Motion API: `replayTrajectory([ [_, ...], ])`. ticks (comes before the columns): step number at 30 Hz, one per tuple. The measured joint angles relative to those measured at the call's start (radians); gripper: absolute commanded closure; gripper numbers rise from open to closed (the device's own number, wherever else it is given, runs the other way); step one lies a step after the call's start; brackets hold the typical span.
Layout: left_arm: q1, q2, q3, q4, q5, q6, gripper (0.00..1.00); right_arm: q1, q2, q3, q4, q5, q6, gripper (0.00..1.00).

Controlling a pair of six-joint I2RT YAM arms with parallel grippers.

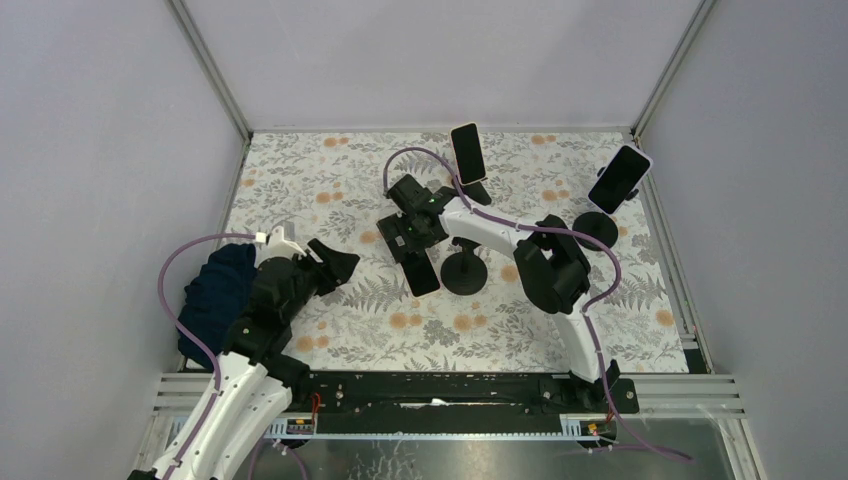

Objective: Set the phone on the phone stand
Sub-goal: Pick up the phone at the center of the board.

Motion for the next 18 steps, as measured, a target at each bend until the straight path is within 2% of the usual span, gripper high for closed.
replayTrajectory([
  [8, 0.0, -0.016, -0.016, 0.0, -0.009, 0.002, 0.32, 0.009, 0.046, -0.001, 0.003, 0.019, 0.015, 0.0],
  [13, 0.0, 0.006, -0.016, 0.0, -0.008, 0.002, 0.2, 0.03, 0.067, -0.001, 0.003, 0.041, 0.015, 0.0],
  [18, 0.0, 0.019, -0.019, 0.0, -0.001, -0.001, 0.18, 0.046, 0.074, -0.001, 0.005, 0.079, 0.015, 0.0],
])
